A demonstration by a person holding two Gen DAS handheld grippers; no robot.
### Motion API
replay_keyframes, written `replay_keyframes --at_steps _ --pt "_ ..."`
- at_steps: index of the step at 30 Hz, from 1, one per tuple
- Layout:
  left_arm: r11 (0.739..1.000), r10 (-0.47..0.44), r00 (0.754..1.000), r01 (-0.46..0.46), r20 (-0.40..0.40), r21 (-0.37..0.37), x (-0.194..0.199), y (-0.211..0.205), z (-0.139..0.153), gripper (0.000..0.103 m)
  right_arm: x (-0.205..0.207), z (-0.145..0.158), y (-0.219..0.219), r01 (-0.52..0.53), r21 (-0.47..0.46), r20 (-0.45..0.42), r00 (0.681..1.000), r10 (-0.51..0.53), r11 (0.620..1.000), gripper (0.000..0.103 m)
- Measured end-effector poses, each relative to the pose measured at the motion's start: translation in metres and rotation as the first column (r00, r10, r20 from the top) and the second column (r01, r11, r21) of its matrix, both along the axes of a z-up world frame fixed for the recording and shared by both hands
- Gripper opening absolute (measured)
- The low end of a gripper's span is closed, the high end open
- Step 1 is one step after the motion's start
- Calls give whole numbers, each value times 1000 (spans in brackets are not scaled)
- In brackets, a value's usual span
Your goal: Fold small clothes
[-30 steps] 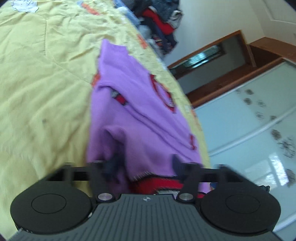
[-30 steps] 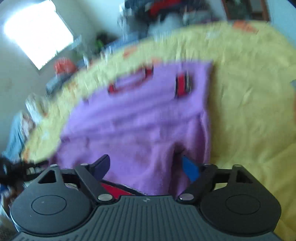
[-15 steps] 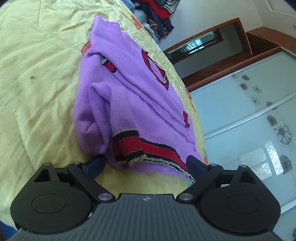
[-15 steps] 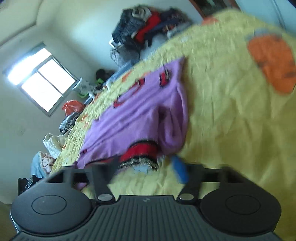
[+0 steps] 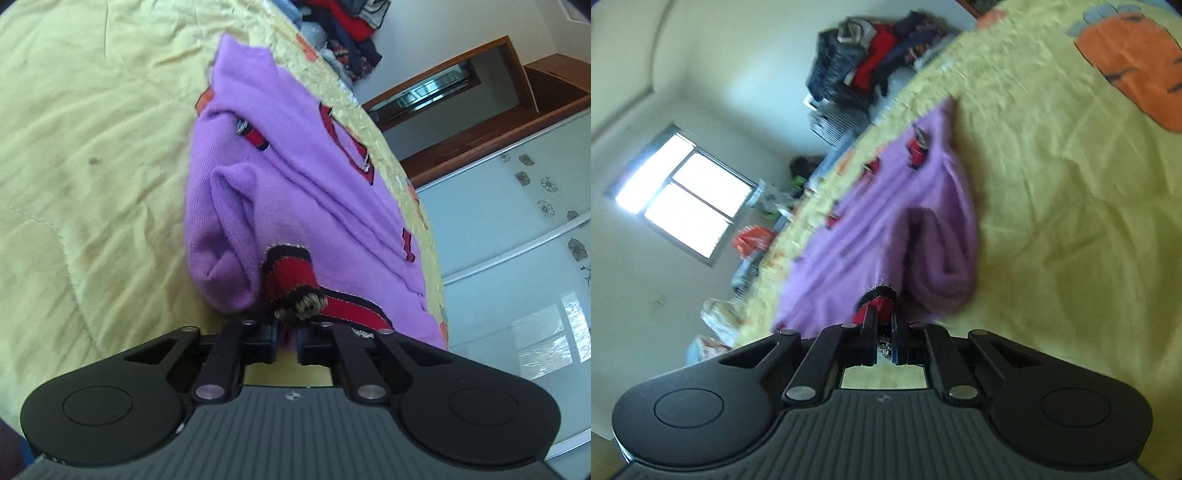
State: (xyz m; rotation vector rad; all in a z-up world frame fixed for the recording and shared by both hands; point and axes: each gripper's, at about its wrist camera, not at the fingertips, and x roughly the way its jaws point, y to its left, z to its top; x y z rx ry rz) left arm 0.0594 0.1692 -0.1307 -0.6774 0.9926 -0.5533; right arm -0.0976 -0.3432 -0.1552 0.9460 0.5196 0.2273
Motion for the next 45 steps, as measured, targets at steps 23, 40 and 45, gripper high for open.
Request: replay_keyframes --at_steps 23,40,45 --pt "997 41 999 -38 35 -74 13 12 20 91 5 -19 -2 -33 80 -32 999 35 996 9" --pt "992 86 993 -78 78 -102 -35 40 23 7 -33 20 0 2 43 137 991 -8 999 6" --pt "985 91 996 -88 12 -151 -80 57 18 7 -64 36 7 -17 33 165 986 11 999 6"
